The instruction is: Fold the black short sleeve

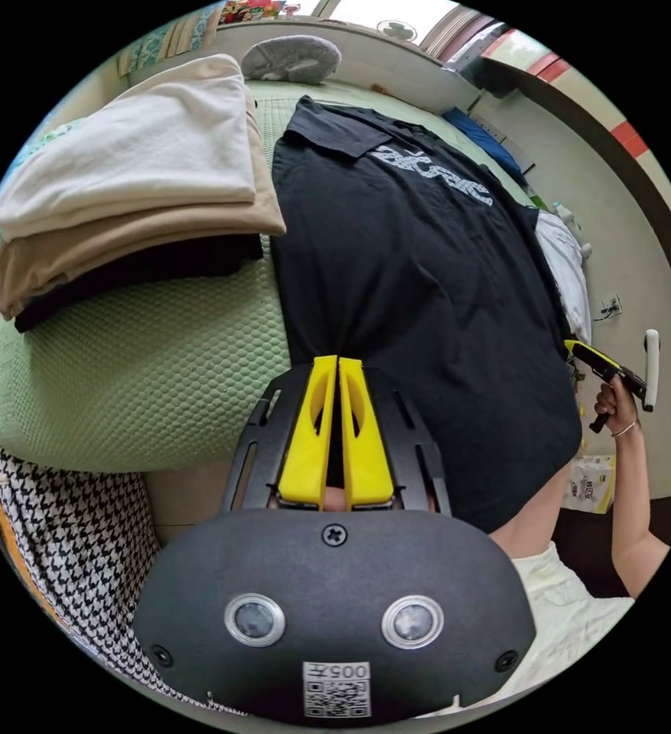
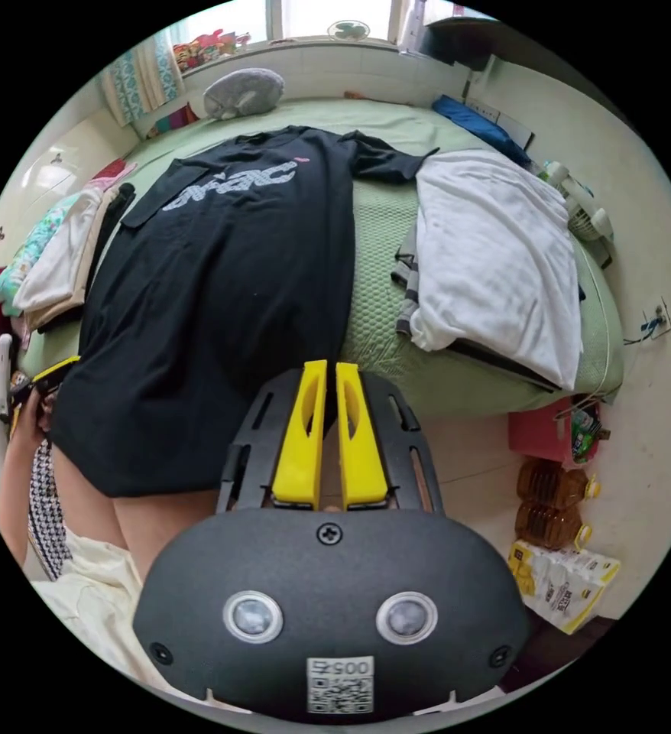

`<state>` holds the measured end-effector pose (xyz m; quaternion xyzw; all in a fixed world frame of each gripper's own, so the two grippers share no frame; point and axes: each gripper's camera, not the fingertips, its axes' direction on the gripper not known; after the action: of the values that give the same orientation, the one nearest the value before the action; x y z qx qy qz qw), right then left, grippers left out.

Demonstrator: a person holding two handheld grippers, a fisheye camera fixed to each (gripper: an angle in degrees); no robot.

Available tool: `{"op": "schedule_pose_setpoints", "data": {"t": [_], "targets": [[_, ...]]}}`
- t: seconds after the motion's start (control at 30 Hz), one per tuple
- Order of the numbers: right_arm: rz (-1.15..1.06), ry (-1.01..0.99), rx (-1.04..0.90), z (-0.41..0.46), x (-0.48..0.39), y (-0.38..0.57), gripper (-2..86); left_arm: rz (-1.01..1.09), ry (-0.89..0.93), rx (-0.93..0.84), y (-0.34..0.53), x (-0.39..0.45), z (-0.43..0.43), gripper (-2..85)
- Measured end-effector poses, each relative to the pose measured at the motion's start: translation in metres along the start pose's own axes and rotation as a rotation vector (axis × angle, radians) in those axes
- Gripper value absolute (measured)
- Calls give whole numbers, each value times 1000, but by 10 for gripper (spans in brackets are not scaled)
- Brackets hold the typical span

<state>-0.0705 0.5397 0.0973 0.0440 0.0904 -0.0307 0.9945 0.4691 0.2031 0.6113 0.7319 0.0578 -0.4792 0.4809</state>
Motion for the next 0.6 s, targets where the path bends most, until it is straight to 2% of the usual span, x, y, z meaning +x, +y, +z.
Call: {"op": "schedule_pose_setpoints", "data": {"t": [0.2, 0.4, 0.6], "targets": [[-68, 15, -7, -35, 4, 2, -11, 57, -91, -8, 7, -4, -30, 2], [-73, 61, -226, 13, 17, -5, -11, 10, -10, -21, 13, -22, -46, 0], [-40, -39, -55, -2, 28, -10, 6, -11, 6, 37, 26, -30, -67, 2]]}}
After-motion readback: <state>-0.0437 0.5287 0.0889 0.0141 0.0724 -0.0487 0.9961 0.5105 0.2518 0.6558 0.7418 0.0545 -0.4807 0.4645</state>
